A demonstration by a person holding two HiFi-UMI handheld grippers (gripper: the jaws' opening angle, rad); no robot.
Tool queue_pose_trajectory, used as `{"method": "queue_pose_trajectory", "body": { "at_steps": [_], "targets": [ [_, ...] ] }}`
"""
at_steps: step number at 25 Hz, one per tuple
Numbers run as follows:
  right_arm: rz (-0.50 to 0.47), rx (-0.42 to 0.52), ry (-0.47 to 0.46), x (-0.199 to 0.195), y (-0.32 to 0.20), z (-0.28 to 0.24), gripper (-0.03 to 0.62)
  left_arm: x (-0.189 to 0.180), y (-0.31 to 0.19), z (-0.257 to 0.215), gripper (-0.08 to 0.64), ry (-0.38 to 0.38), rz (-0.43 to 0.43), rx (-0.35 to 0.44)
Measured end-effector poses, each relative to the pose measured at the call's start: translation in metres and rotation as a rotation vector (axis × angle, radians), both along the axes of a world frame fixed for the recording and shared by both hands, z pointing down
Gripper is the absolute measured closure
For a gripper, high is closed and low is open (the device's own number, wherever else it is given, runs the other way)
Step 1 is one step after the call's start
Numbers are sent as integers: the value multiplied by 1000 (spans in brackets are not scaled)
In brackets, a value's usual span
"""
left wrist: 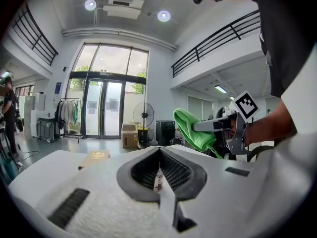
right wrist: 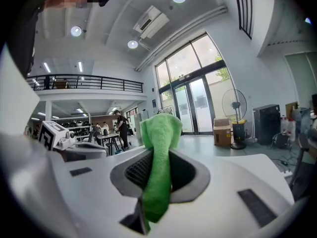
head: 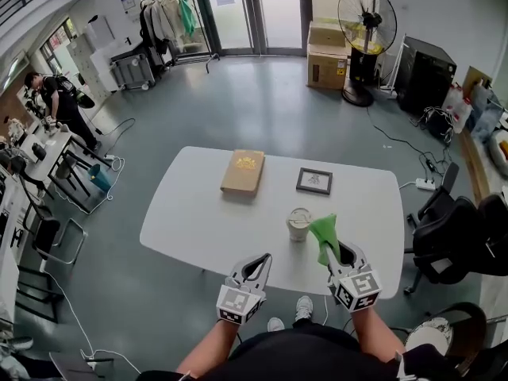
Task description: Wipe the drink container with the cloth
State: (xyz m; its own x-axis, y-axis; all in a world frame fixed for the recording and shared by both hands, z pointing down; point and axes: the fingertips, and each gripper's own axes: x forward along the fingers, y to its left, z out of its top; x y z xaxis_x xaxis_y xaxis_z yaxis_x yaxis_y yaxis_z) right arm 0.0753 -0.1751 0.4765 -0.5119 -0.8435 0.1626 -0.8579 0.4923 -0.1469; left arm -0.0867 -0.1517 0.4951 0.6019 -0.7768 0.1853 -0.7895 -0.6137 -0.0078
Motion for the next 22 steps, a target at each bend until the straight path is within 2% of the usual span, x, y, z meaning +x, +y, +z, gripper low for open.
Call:
{"method": "queue_pose_trajectory", "body": {
  "at_steps": [4,11,22],
  "targets": [
    [-36,-72,-55,4,-20,14,515,9,-14,5,546,-39,13,19],
    [-60,-182,-120,11,-50,44,515,15,-33,12,546,-48,-25,-1],
    [-77,-474,-448,20,-88,97,514,19,-52,31,546,-74,-82,-60]
  ]
}}
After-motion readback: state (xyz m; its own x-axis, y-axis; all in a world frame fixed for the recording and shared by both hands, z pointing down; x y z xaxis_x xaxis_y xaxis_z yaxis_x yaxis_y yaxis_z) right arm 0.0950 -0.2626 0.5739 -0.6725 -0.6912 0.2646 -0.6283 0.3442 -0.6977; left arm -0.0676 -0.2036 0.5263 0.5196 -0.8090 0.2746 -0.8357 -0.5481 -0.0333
